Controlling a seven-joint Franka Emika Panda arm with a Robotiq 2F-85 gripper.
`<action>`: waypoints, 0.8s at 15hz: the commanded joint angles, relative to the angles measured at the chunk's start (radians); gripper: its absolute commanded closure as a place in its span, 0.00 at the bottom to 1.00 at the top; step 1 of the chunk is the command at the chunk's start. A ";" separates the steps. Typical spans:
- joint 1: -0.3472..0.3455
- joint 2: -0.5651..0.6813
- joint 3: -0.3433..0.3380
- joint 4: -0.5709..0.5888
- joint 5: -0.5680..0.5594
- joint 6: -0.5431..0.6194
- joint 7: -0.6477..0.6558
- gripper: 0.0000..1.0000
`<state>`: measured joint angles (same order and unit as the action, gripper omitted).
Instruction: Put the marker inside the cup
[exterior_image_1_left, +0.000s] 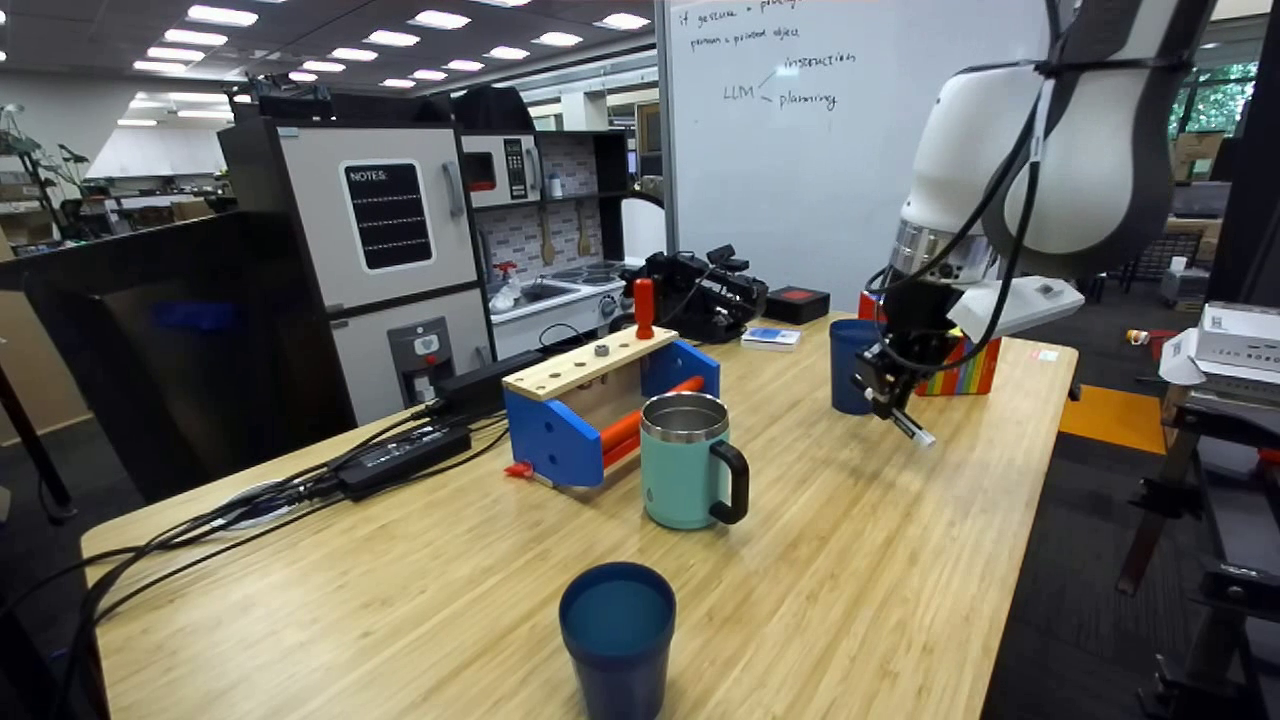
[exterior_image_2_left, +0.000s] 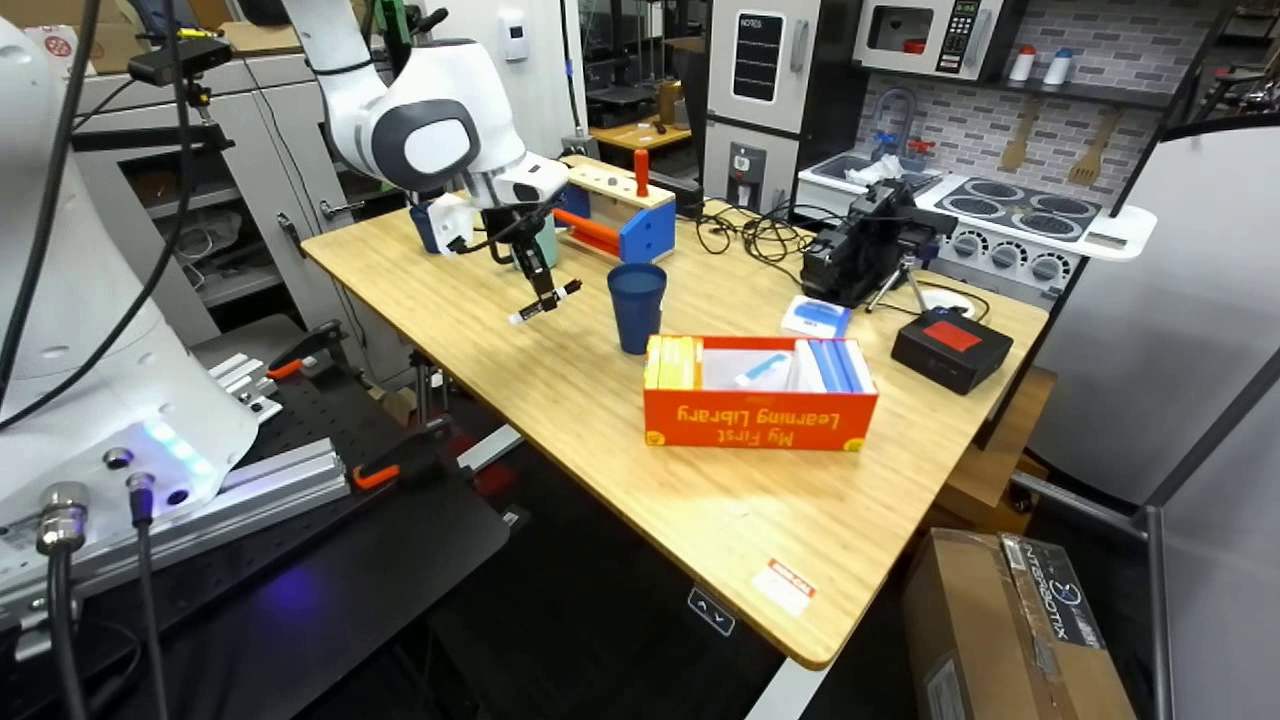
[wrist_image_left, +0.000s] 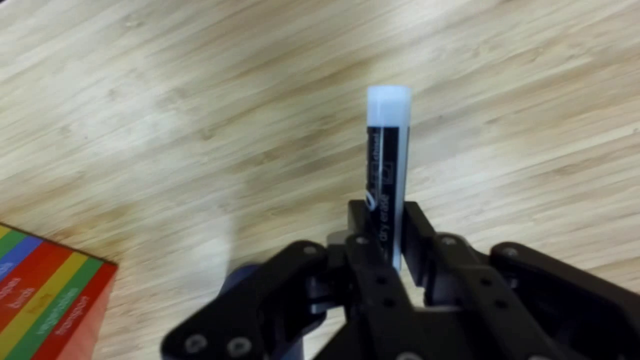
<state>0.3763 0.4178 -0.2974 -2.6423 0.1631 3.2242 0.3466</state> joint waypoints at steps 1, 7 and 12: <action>0.267 -0.007 -0.236 -0.088 0.087 0.132 0.034 0.95; 0.678 0.045 -0.486 -0.136 0.409 0.197 0.003 0.95; 0.773 0.028 -0.522 -0.140 0.485 0.165 0.006 0.81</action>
<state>1.1505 0.4462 -0.8204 -2.7822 0.6492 3.3886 0.3529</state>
